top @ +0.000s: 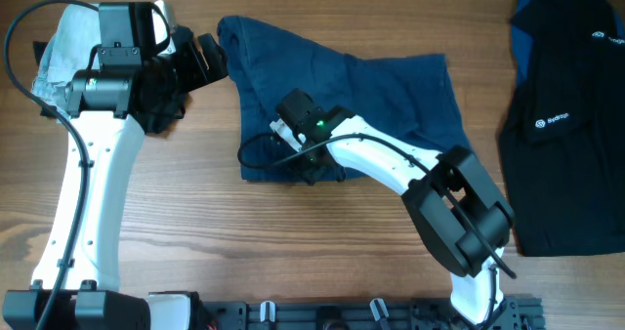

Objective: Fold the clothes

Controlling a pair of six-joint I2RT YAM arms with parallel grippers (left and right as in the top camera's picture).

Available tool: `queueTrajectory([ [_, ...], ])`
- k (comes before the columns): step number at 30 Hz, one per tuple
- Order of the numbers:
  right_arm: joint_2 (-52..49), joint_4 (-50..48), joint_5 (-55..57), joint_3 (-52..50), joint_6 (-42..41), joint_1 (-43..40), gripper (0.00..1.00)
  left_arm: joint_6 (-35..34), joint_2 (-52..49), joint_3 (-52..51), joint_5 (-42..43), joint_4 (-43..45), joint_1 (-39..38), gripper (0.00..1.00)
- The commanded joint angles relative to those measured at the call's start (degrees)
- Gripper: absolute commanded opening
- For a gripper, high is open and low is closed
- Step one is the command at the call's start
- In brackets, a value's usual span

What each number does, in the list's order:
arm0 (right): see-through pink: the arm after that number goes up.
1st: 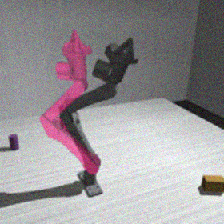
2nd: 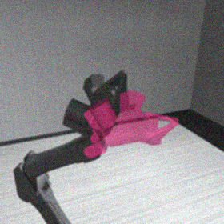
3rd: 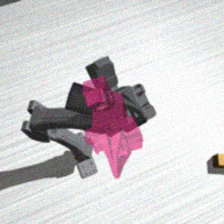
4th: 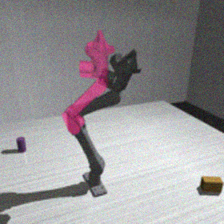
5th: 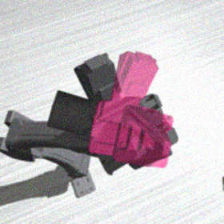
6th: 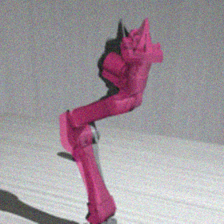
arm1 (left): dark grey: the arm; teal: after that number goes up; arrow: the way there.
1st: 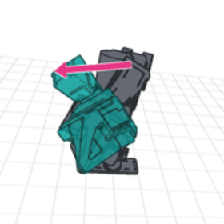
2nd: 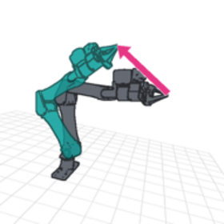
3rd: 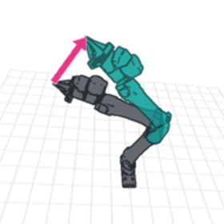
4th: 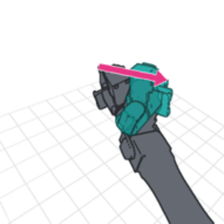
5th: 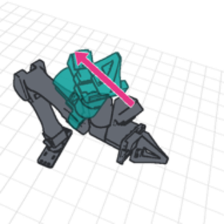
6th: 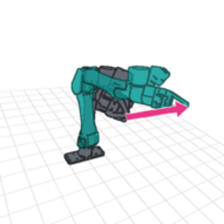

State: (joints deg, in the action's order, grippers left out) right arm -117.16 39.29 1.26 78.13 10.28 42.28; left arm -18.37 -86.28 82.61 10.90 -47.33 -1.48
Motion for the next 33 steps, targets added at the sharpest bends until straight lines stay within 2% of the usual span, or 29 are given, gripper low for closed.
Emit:
queueTrajectory([
  [1,-2.3,0.1,1.6,-0.2,-1.9,-0.3,0.57,0.1,1.0,-0.1,-0.5,-0.1,0.3,1.00],
  [4,-2.2,0.9,1.9,0.7,-4.3,-1.5,0.48,0.1,1.0,-0.1,-0.5,-0.1,0.3,1.00],
  [8,-2.2,6.5,0.0,4.9,-4.5,-3.2,0.48,0.1,1.0,-0.1,-0.5,-0.1,0.3,1.00],
  [9,-2.2,8.1,0.0,6.1,-4.5,-3.5,0.44,0.1,1.0,-0.1,-0.5,-0.1,0.3,1.00],
  [12,-2.2,10.9,0.0,10.3,-5.8,-4.1,0.04,0.1,1.0,-0.1,-0.5,-0.1,0.3,1.00],
  [18,-2.2,13.2,2.2,20.2,-7.4,-6.3,0.04,0.1,1.0,-0.1,-0.5,-0.1,0.3,1.00],
  [23,-2.2,9.1,6.4,26.7,-9.3,-13.8,0.04,0.1,1.0,-0.1,-0.6,-0.1,0.3,1.00],
  [33,-3.7,-20.3,-0.3,27.9,-8.9,-32.3,0.04,0.1,1.0,-0.1,-1.8,-0.1,0.3,0.99],
])
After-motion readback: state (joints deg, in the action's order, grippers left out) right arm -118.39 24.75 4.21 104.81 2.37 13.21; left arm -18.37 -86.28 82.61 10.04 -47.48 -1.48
